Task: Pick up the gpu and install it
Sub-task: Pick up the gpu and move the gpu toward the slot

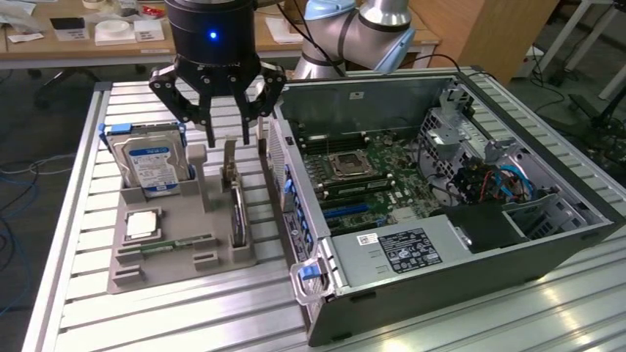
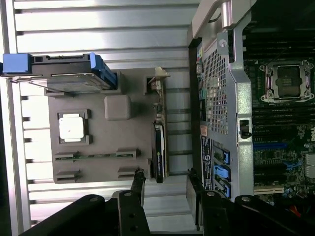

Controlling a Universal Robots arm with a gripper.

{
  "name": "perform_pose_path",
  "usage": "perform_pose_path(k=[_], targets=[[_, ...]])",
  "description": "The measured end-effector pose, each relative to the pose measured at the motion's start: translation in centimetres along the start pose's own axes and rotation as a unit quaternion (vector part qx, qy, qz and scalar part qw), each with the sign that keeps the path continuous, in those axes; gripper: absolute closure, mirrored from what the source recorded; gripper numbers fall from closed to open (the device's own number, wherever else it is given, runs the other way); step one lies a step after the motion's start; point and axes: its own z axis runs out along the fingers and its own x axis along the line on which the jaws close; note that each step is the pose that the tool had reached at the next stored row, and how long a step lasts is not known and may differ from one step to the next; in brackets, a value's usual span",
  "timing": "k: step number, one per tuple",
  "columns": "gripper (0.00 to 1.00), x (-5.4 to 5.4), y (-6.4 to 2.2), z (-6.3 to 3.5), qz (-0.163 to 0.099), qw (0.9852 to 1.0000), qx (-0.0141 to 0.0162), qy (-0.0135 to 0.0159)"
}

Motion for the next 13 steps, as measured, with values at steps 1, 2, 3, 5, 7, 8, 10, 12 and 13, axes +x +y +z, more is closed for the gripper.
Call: perform_pose_path(k=[1,2,3,5,7,8,10,12,13], targets=[[0.53,0.0,0.0,0.0,0.0,1.0,0.0,0.0],[0.53,0.0,0.0,0.0,0.0,1.0,0.0,0.0],[0.53,0.0,0.0,0.0,0.0,1.0,0.0,0.0],[0.53,0.0,0.0,0.0,0.0,1.0,0.0,0.0],[0.53,0.0,0.0,0.0,0.0,1.0,0.0,0.0],[0.53,0.0,0.0,0.03,0.0,1.0,0.0,0.0],[0.53,0.01,-0.01,0.17,0.0,1.0,0.0,0.0],[0.53,0.01,-0.01,0.28,0.0,1.0,0.0,0.0],[0.53,0.01,-0.01,0.28,0.0,1.0,0.0001,0.0]])
